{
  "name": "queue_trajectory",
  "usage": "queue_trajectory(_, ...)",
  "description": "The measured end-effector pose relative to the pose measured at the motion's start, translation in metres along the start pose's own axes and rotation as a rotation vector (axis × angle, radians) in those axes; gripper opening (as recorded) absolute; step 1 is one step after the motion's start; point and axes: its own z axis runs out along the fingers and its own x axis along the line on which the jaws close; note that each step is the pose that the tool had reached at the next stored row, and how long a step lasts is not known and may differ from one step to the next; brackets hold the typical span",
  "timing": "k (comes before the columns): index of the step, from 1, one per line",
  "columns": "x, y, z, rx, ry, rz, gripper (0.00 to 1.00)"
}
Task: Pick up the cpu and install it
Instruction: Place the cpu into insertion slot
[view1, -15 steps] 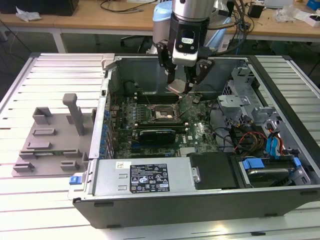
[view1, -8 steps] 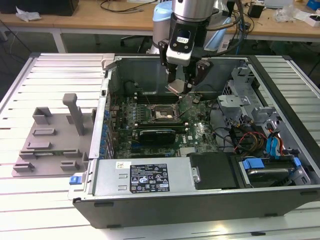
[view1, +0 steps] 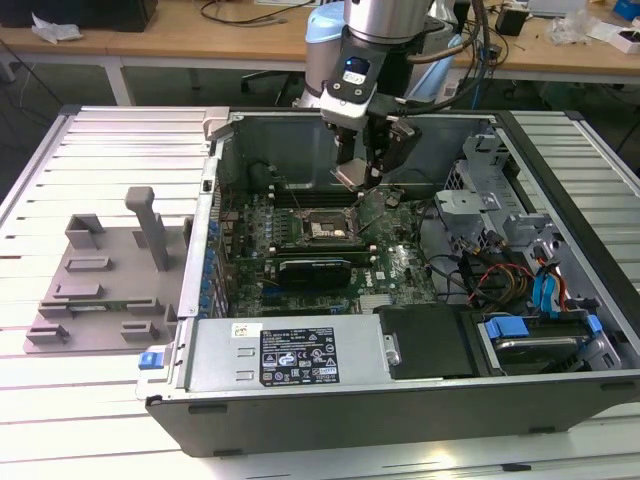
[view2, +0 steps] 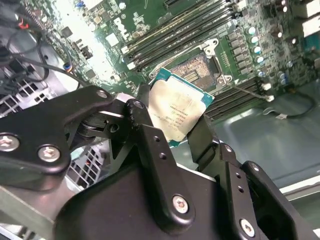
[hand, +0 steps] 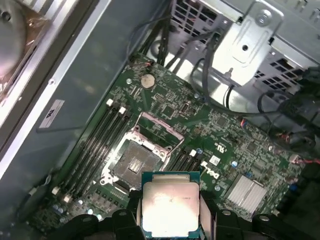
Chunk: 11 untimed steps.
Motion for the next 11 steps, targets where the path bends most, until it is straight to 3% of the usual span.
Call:
queue_trajectory(5, 0.0, 0.0, 0.0001, 0.0006, 0.0008, 0.104, 0.55)
queue_trajectory(11, 0.0, 0.0, 0.0002, 0.001, 0.0014, 0.192, 0.55)
